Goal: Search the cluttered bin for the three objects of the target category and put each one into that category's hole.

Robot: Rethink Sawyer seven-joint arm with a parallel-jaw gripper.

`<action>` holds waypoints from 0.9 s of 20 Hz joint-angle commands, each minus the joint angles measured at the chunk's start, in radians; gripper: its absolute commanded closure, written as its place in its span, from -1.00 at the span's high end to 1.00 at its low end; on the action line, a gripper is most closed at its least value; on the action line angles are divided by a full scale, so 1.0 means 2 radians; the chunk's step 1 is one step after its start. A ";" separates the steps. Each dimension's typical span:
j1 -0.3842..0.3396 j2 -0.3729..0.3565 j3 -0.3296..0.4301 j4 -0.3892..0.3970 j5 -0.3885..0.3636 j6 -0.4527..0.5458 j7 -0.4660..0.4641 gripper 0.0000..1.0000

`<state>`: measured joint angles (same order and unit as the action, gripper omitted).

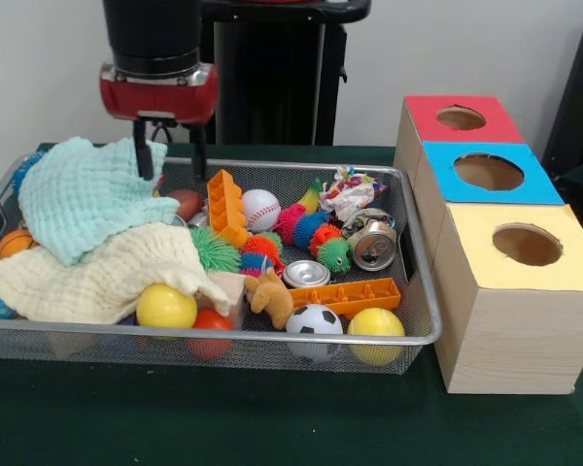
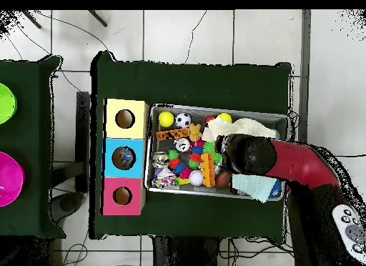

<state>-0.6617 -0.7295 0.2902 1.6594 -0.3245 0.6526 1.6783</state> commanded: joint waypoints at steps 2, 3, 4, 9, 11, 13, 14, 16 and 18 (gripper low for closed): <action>-0.014 0.038 0.045 -0.086 -0.066 0.081 -0.150 1.00; -0.017 0.042 0.046 -0.089 -0.072 0.081 -0.151 1.00; -0.019 0.047 0.048 -0.092 -0.076 0.076 -0.151 1.00; -0.029 0.076 0.060 -0.103 -0.092 0.056 -0.146 1.00; -0.031 0.090 0.064 -0.109 -0.101 0.043 -0.141 1.00; -0.034 0.105 0.068 -0.118 -0.110 0.032 -0.138 1.00; -0.035 0.112 0.070 -0.124 -0.113 0.029 -0.138 1.00; -0.036 0.122 0.070 -0.134 -0.117 0.029 -0.134 1.00; -0.037 0.129 0.074 -0.144 -0.121 0.028 -0.134 1.00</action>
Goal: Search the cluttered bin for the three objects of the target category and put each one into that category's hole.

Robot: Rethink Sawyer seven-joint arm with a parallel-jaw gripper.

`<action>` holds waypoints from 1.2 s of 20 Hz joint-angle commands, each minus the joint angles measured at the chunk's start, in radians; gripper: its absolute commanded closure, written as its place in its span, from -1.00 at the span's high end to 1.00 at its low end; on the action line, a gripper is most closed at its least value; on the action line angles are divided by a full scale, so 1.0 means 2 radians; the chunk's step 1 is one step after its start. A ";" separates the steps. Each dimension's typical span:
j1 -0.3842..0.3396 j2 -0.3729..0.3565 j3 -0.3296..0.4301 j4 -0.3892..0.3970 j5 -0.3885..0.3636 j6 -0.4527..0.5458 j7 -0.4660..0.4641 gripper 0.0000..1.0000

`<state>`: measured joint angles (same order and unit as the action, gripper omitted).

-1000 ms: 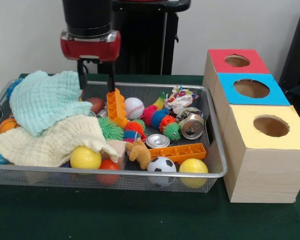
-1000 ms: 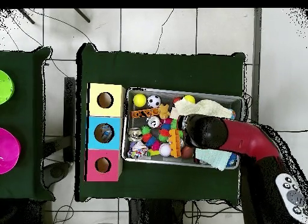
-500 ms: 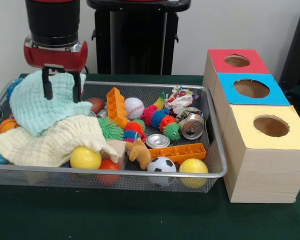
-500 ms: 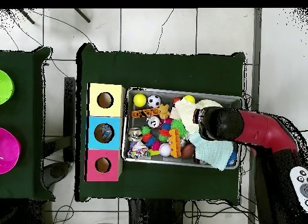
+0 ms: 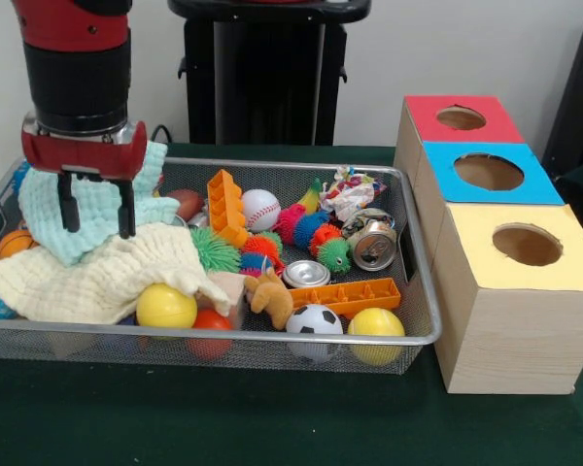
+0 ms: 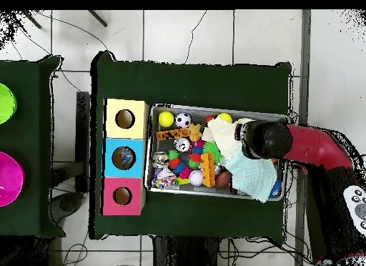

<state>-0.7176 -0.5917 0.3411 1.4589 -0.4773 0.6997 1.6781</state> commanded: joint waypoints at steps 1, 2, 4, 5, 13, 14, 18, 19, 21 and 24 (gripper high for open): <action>-0.010 0.062 0.050 -0.046 -0.047 0.005 -0.134 1.00; -0.011 0.066 0.052 -0.050 -0.049 0.005 -0.133 1.00; -0.013 0.073 0.057 -0.050 -0.053 0.000 -0.129 1.00; -0.016 0.076 0.059 -0.047 -0.054 -0.005 -0.127 1.00; -0.017 0.100 0.055 -0.042 -0.075 -0.014 -0.114 1.00; -0.017 0.099 0.054 -0.040 -0.077 -0.015 -0.112 1.00; -0.015 0.095 0.052 -0.034 -0.085 -0.021 -0.103 -1.00; -0.014 0.093 0.051 -0.033 -0.086 -0.023 -0.102 -1.00; -0.008 0.094 0.048 -0.043 -0.085 -0.004 -0.098 -1.00; -0.006 0.088 0.045 -0.041 -0.091 0.001 -0.097 -1.00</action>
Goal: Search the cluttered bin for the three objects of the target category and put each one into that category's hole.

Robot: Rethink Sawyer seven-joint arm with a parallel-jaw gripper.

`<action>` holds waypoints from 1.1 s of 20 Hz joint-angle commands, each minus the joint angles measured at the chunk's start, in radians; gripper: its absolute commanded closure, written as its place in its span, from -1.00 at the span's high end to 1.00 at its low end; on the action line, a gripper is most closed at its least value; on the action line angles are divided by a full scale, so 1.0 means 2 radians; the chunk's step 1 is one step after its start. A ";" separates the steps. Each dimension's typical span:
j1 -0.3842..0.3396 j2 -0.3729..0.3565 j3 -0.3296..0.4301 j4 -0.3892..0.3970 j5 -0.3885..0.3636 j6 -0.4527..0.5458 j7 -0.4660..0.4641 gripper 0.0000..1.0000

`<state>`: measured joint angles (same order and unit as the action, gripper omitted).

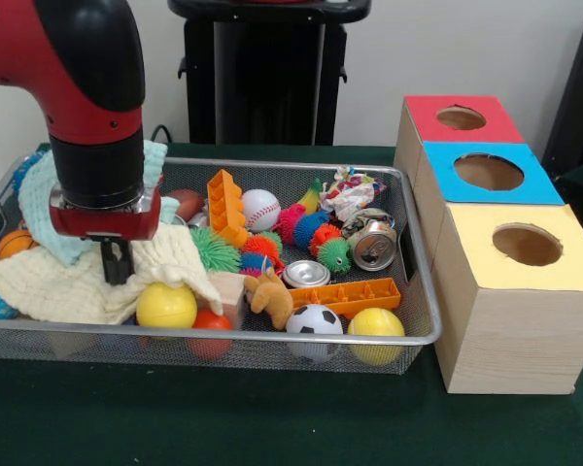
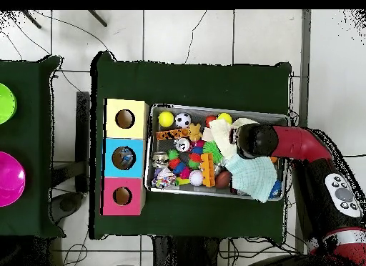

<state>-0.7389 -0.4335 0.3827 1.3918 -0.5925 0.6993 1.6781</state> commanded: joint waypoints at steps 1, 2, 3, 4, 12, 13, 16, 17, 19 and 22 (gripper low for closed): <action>0.005 0.007 0.024 -0.006 -0.033 0.004 -0.097 -1.00; 0.005 0.004 0.024 -0.002 -0.032 0.006 -0.096 -1.00; 0.005 0.001 0.025 0.000 -0.030 0.009 -0.095 -1.00; 0.005 -0.005 0.025 0.006 -0.026 0.012 -0.092 -1.00; 0.001 -0.117 0.055 0.102 0.061 0.093 -0.071 -1.00; 0.004 -0.130 0.053 0.108 0.068 0.105 -0.068 -1.00; 0.012 -0.158 0.045 0.118 0.081 0.128 -0.061 -1.00; 0.013 -0.162 0.044 0.119 0.083 0.131 -0.060 -1.00; 0.015 -0.162 0.042 0.121 0.083 0.128 -0.059 -1.00; 0.015 -0.158 0.040 0.123 0.079 0.116 -0.056 -1.00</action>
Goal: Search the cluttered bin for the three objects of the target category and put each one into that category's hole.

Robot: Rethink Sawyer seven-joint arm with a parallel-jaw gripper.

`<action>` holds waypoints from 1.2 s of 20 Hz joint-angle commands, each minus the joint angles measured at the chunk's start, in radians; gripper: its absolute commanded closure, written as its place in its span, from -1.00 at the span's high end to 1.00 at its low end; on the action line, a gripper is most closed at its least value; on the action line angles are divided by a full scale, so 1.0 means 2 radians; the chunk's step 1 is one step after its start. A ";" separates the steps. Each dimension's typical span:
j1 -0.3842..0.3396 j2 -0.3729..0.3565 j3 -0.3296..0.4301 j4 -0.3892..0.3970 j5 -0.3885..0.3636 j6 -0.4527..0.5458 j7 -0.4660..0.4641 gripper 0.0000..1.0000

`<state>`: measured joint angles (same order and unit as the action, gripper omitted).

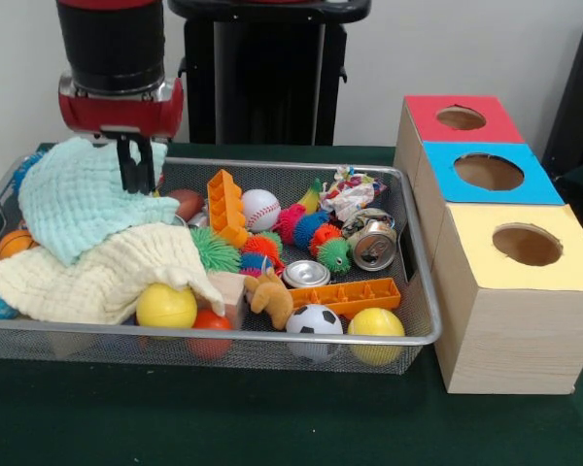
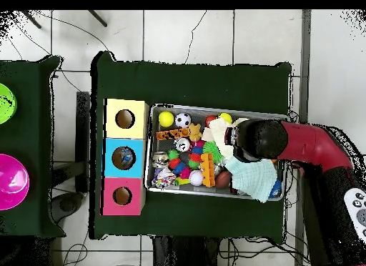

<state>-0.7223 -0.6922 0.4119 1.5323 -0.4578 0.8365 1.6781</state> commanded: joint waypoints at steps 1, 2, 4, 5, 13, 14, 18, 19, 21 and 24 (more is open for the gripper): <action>0.007 -0.028 0.024 0.053 0.009 0.044 -0.057 -1.00; 0.009 -0.028 0.021 0.052 0.004 0.040 -0.058 1.00; 0.010 -0.026 0.017 0.051 -0.007 0.027 -0.058 1.00; 0.011 -0.024 0.015 0.051 -0.012 0.020 -0.058 1.00; 0.006 0.036 0.011 0.019 -0.047 -0.027 -0.065 1.00; 0.006 0.043 0.009 0.015 -0.055 -0.032 -0.067 1.00; 0.002 0.063 0.002 0.008 -0.078 -0.051 -0.061 1.00; 0.001 0.066 0.000 0.005 -0.084 -0.055 -0.060 1.00; -0.004 0.076 0.002 -0.003 -0.092 -0.061 -0.066 1.00; -0.011 0.088 0.010 -0.015 -0.097 -0.060 -0.079 1.00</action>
<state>-0.7088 -0.6084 0.4112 1.5408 -0.5722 0.7696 1.6781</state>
